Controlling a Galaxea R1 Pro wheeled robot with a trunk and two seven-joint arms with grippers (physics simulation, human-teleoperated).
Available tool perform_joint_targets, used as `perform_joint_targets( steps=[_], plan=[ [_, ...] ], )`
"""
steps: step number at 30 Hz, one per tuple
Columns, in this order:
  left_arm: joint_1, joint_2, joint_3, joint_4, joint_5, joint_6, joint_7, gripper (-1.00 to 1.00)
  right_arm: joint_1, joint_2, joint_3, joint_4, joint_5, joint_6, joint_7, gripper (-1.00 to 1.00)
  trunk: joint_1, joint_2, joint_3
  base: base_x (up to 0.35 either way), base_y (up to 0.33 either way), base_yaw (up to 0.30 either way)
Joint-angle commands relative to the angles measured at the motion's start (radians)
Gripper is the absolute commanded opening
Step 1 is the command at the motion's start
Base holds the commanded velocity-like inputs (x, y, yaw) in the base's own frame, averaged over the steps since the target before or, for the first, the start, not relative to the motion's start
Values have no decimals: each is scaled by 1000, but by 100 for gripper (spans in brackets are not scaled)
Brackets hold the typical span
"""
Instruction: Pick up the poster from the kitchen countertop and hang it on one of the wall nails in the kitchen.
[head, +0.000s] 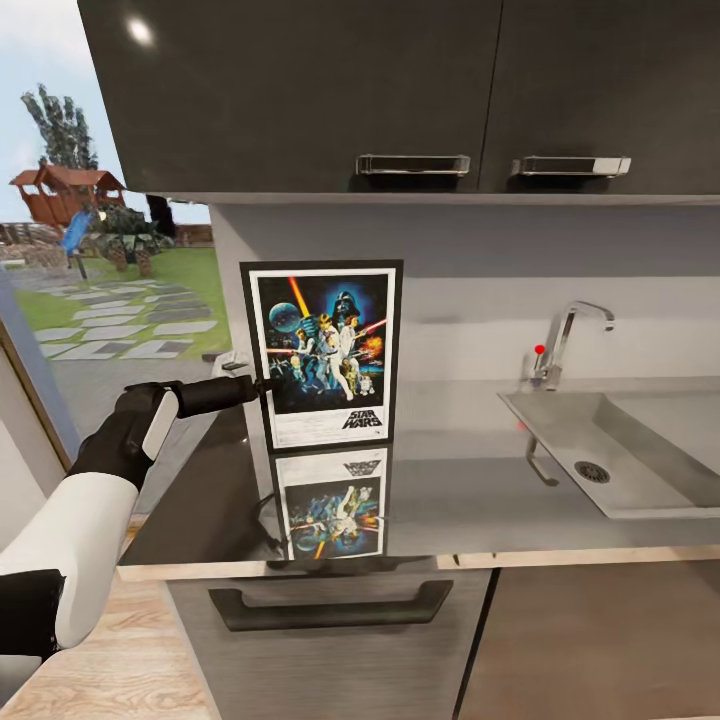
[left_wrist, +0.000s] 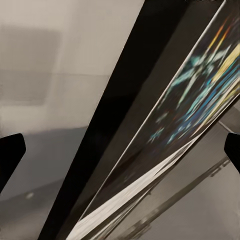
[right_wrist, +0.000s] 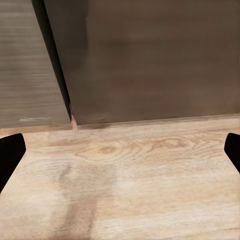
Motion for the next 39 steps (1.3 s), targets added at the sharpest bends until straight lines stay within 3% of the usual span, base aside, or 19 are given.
perform_joint_targets(
  steps=[1, 19, 20, 29, 39],
  plan=[
    [-1, 0, 1, 0, 3, 6, -2, 100, 0, 0, 0, -1, -2, -1, 0, 100, 0, -1, -1, 1, 0, 0],
    [-1, -2, -14, -2, 5, 6, -2, 100, 0, 0, 1, -1, -2, -2, 0, 100, 0, -1, -1, 0, 0, 0],
    [-1, -2, -14, -3, 5, 6, -2, -100, 0, 0, 0, -1, -2, -2, 0, 100, 0, -1, -1, 0, 0, 0],
    [-1, -2, -15, -5, 5, 6, -5, -100, 0, 0, 0, -1, -2, -1, 0, 100, 0, -1, -1, 0, 0, 0],
    [-1, -2, -36, -31, 4, 6, -76, -100, 0, 0, 0, -2, -2, -2, 0, 100, 0, -1, -1, 0, 0, 0]
  ],
)
